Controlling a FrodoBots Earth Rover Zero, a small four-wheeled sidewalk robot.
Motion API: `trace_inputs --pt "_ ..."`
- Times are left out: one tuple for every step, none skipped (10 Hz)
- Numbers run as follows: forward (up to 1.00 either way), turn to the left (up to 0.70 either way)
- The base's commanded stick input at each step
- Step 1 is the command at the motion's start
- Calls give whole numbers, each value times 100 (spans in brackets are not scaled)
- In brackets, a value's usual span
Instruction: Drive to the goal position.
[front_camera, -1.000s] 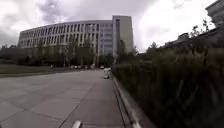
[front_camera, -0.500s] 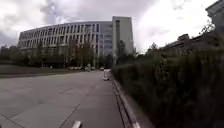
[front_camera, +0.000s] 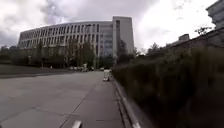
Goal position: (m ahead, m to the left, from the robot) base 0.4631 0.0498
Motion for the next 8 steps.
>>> trace_inputs --pt "70 -17" --pt "70 -14" --pt "70 -2" --pt "70 0" --pt "70 0" --pt "70 0" --pt "70 0" --pt "70 0"
